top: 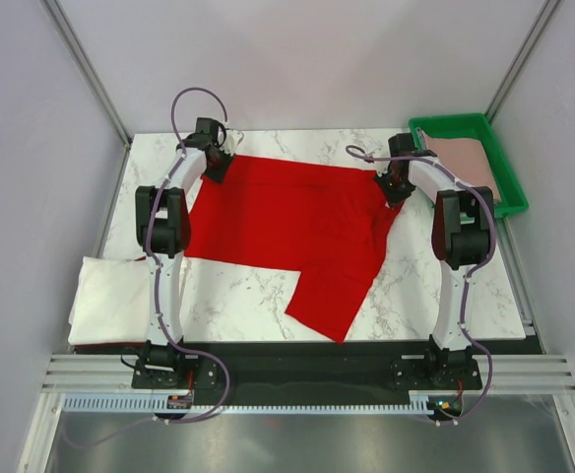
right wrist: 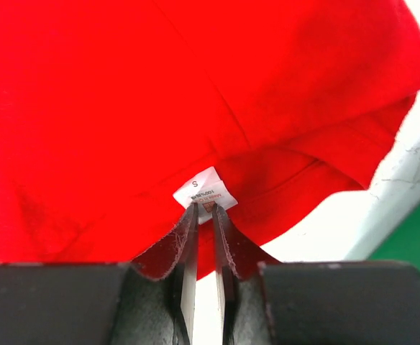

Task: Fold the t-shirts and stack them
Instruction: Fold the tshirt

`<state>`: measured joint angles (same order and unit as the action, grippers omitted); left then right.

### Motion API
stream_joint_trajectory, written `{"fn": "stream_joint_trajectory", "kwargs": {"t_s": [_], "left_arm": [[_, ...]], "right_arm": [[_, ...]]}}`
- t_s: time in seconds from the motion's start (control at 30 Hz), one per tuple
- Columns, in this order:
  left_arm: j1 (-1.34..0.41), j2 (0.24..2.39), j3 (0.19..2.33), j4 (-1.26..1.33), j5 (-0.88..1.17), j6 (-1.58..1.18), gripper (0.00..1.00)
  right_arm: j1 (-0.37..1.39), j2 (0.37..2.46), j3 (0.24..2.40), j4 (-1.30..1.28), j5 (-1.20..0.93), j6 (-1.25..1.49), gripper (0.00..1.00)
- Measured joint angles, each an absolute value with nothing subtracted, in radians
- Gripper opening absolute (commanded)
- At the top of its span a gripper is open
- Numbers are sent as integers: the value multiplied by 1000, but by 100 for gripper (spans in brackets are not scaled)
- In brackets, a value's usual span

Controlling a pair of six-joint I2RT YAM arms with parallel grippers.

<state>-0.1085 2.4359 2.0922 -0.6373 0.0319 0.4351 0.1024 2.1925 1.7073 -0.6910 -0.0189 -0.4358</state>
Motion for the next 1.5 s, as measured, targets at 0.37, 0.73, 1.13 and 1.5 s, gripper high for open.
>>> {"fn": "stream_joint_trajectory", "kwargs": {"t_s": [0.37,0.73,1.13,1.5], "left_arm": [[-108,2436,2093,-638,32,435,35],[-108,2436,2134,-633,22,470,35],[-110,2507,2243,-621,-43,492,40],[-121,2541,2254,-623,-99,519,40]], "right_arm": [[67,2191,1727,-698,16,-467,23],[61,2178,1873,-702,39,-487,24],[61,2371,2066,-675,43,-485,24],[61,2468,2154,-683,70,-498,24]]}}
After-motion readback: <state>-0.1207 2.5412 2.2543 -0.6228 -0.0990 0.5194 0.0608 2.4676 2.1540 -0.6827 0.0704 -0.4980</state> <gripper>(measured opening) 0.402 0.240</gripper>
